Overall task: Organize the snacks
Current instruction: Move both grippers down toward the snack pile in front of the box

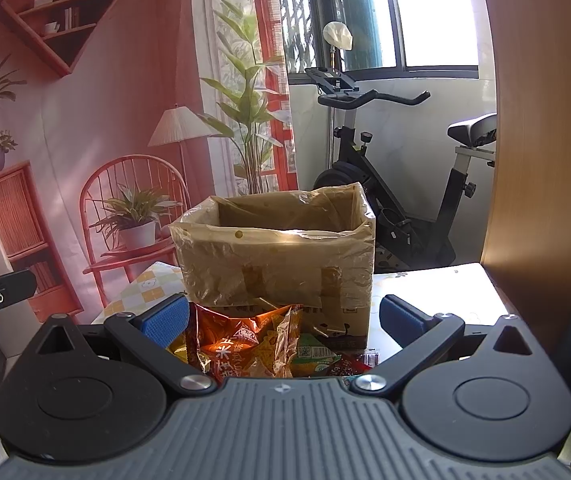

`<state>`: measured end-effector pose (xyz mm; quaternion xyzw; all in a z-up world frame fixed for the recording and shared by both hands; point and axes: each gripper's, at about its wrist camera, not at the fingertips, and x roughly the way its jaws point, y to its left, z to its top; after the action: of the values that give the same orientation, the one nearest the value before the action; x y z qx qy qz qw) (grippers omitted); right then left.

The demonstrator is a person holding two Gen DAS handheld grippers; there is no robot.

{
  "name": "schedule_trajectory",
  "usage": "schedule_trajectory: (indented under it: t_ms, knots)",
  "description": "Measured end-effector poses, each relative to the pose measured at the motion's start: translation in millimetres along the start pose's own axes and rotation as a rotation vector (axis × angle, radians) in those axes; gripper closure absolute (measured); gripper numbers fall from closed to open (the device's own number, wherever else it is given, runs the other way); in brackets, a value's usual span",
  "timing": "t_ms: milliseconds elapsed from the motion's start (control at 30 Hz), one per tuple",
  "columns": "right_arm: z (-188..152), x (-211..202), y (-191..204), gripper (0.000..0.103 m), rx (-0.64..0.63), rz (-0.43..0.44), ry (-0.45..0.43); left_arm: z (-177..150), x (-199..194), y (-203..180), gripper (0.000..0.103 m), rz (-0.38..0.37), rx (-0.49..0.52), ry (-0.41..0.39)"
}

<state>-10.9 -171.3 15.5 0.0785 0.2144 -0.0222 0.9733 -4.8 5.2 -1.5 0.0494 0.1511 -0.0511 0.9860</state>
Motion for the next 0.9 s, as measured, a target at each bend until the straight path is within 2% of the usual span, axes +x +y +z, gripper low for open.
schedule_trajectory:
  t_ms: [233, 300, 533, 633, 900]
  knots:
    - [-1.2, 0.2, 0.6, 0.0, 0.001, 0.006, -0.005, -12.4, 4.2, 12.6, 0.0, -0.093, -0.162, -0.025]
    - [-2.0, 0.8, 1.2, 0.0, 0.002, 0.01, -0.006, -16.6, 8.3, 13.5, 0.0, -0.112, -0.166, -0.016]
    - [-22.5, 13.2, 12.3, 0.0, -0.053, 0.009, -0.017, -33.8, 25.7, 11.3, 0.0, -0.069, -0.078, 0.007]
    - [-32.4, 24.3, 14.0, 0.0, -0.029, 0.034, 0.008, -41.6, 33.7, 15.2, 0.001, -0.049, -0.074, 0.031]
    - [-58.0, 60.5, 9.7, 0.0, 0.029, 0.029, 0.111, -70.0, 66.1, 29.3, 0.001, 0.004, -0.06, 0.109]
